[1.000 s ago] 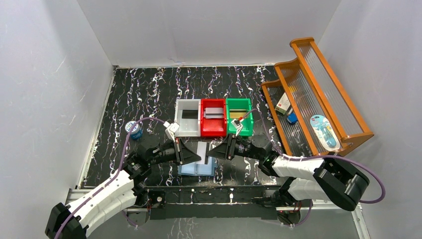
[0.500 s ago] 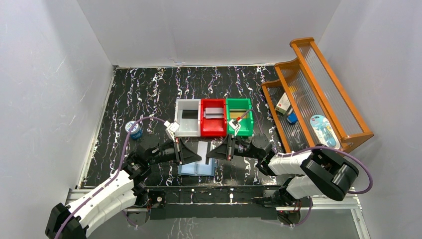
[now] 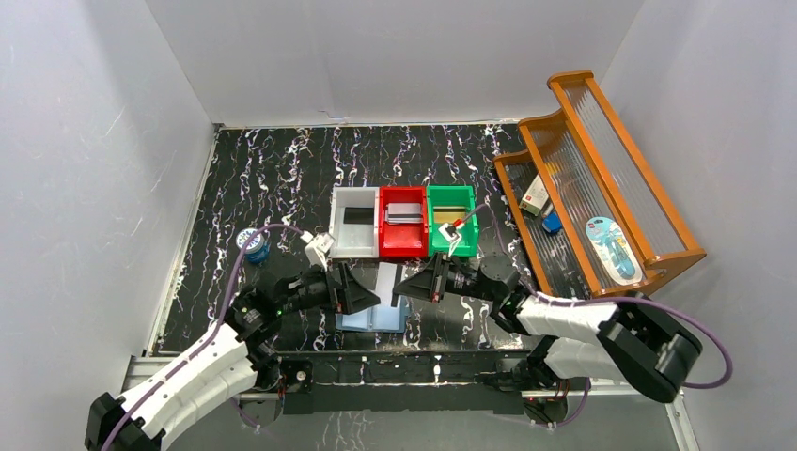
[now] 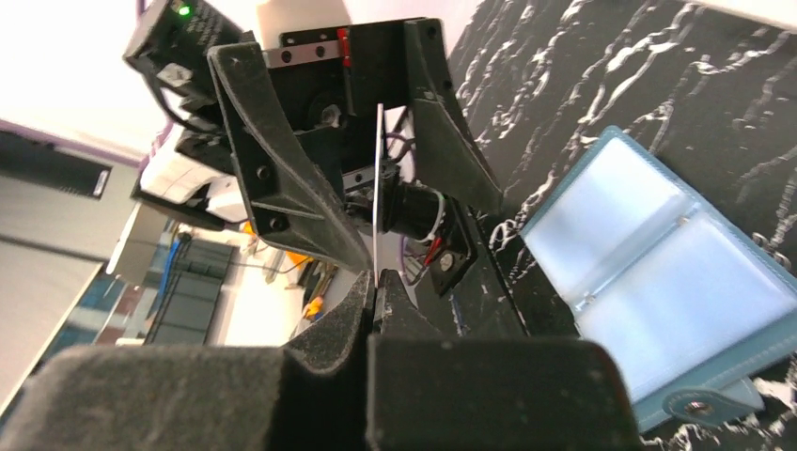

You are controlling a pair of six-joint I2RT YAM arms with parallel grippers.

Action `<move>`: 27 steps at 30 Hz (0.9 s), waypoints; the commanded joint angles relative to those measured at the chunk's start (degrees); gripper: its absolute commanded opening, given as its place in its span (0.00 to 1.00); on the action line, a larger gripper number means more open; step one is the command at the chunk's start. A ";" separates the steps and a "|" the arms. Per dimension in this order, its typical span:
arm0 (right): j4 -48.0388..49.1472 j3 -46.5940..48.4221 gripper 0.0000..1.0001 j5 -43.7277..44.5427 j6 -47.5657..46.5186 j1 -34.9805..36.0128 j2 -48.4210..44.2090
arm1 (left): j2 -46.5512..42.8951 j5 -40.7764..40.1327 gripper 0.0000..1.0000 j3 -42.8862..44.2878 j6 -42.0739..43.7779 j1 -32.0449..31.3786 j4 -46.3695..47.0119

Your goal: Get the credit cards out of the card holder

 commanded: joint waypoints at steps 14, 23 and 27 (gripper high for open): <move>-58.41 21.00 0.00 34.72 -28.30 0.21 -16.55 | 1.55 -39.47 0.98 21.54 14.13 -0.08 -34.75; -65.85 33.93 0.00 41.49 -43.00 0.21 -8.12 | -1.01 -42.35 0.98 19.50 18.24 -0.10 -30.14; -64.63 37.13 0.00 43.63 -50.06 0.14 -4.13 | -1.50 -43.59 0.98 20.05 18.55 0.09 -30.97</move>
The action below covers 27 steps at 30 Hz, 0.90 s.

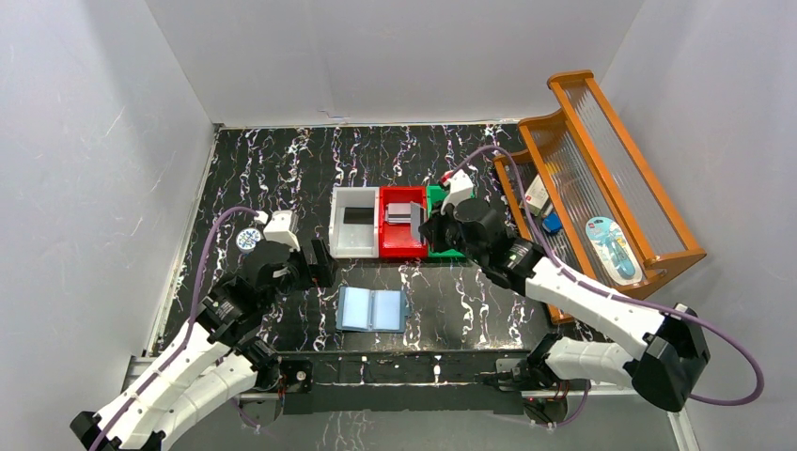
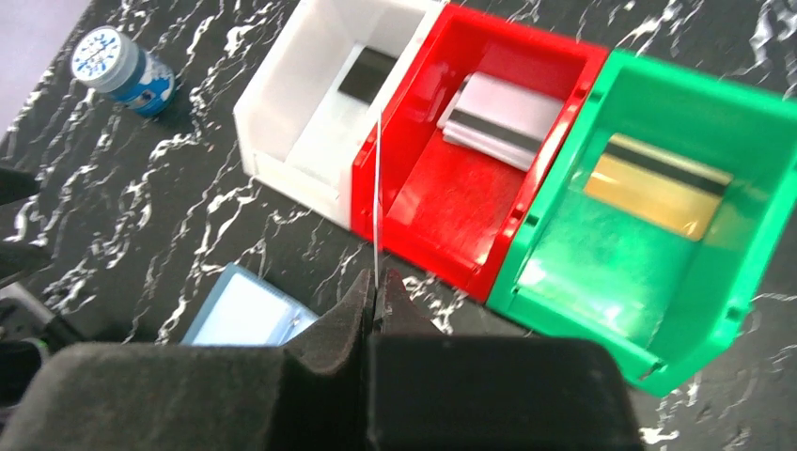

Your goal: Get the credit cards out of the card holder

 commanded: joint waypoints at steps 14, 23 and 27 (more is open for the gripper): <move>-6.21 20.58 0.00 4.95 -36.19 0.16 21.77 | 0.23 -1.86 0.98 -0.12 1.01 0.49 -1.20; -6.18 29.00 0.00 8.89 -41.70 0.24 32.85 | 3.23 -2.68 0.98 0.73 1.10 0.81 -2.21; -6.95 31.49 0.00 14.96 -46.32 0.25 38.54 | 2.98 -3.17 0.98 0.81 0.76 0.93 -3.00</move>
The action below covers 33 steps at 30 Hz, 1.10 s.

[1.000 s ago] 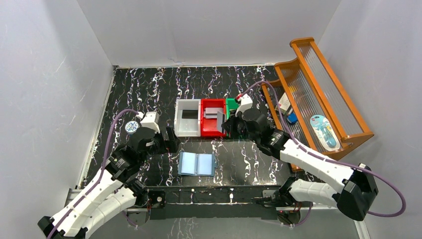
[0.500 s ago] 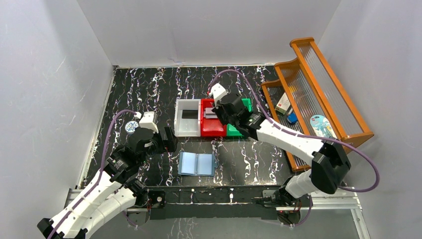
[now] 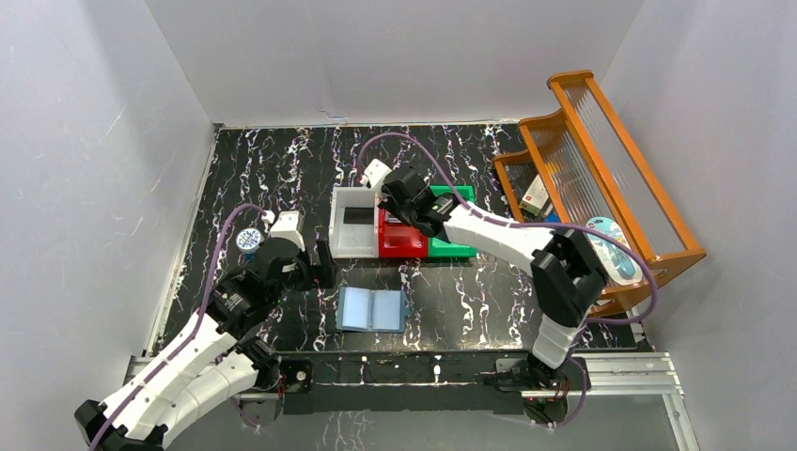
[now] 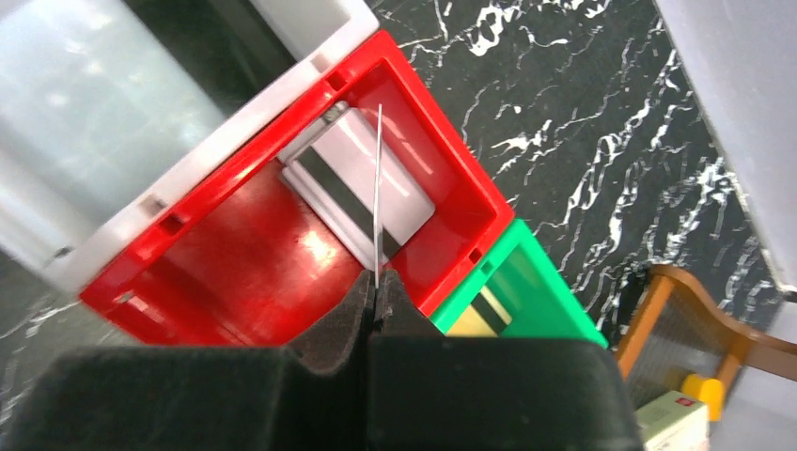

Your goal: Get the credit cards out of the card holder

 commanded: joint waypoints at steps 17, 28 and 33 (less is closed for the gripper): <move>15.57 -0.30 0.01 8.44 -24.73 0.68 11.54 | -1.62 -2.12 0.98 0.73 0.38 0.47 -1.25; 16.18 -0.81 0.04 7.14 -28.68 0.67 13.70 | -1.73 -1.92 0.98 0.66 0.38 0.51 -1.24; 16.14 -1.41 0.07 6.93 -28.55 0.67 13.83 | -1.63 -1.93 0.98 0.71 0.56 0.51 -1.28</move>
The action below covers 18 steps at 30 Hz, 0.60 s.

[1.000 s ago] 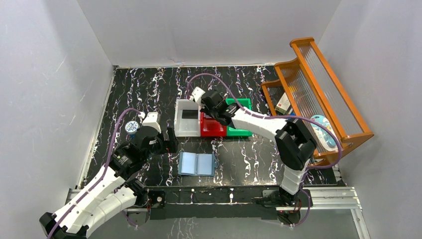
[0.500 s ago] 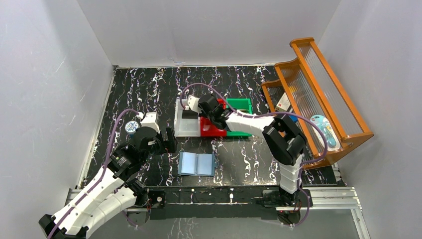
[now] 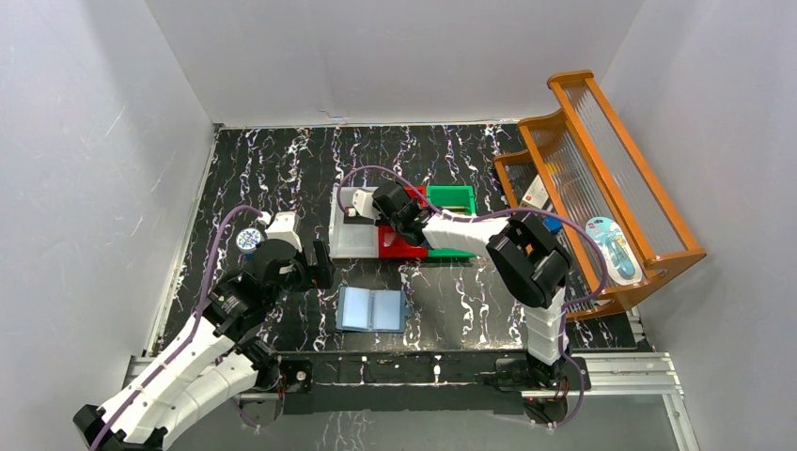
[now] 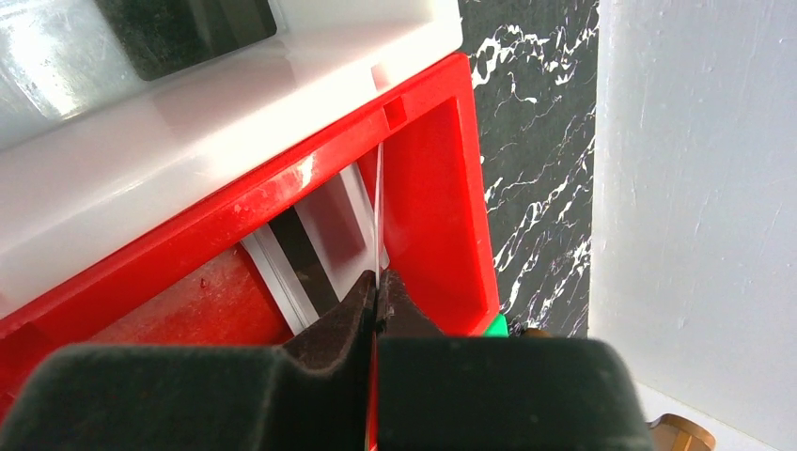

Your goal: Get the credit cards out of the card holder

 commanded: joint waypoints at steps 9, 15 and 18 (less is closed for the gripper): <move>0.63 0.69 0.11 2.39 -1.34 0.05 2.90 | -0.35 -1.00 0.98 0.67 0.64 0.27 -0.36; -1.27 1.53 0.30 0.24 1.85 0.12 1.53 | -0.28 -0.91 0.98 0.67 0.67 0.23 -0.35; -2.18 1.69 0.41 -0.72 3.70 0.12 0.12 | -0.12 -0.76 0.98 0.69 0.73 0.27 -0.31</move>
